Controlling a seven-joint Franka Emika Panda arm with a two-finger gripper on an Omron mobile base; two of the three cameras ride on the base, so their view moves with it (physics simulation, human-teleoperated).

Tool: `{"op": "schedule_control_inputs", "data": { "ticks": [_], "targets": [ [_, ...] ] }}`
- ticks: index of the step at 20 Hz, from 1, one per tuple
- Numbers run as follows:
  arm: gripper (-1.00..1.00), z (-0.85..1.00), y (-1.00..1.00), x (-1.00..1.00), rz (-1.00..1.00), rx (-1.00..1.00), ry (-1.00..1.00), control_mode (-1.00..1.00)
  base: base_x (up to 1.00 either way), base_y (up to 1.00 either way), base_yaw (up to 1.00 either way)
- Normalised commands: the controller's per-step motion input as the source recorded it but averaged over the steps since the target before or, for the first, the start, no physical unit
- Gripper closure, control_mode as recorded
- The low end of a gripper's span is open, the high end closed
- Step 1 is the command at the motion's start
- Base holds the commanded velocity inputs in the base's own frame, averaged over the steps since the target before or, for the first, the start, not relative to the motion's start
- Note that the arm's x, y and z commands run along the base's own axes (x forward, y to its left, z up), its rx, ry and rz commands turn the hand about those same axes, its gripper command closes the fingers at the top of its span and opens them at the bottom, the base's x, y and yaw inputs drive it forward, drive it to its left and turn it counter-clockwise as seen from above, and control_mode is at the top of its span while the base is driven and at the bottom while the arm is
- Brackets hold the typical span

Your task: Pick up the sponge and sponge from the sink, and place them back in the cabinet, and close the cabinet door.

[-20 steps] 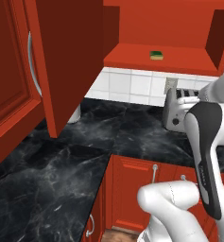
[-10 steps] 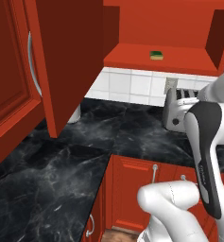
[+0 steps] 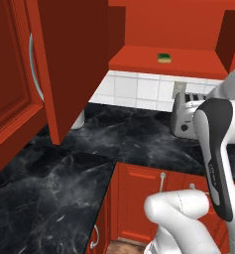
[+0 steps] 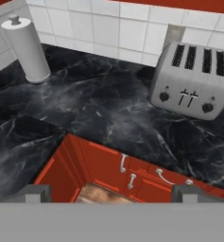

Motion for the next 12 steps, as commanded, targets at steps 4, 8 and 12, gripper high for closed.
{"op": "schedule_control_inputs", "data": {
  "ticks": [4,8,12],
  "targets": [
    [-1.00,-0.03,0.00,0.00,0.00,0.00,0.04,-1.00,0.00,0.00,0.00],
    [-1.00,-0.01,0.00,0.00,0.00,0.00,0.00,-1.00,0.00,0.00,0.00],
    [-1.00,0.00,0.00,0.00,0.00,0.00,0.00,-1.00,0.00,0.00,0.00]
  ]
}}
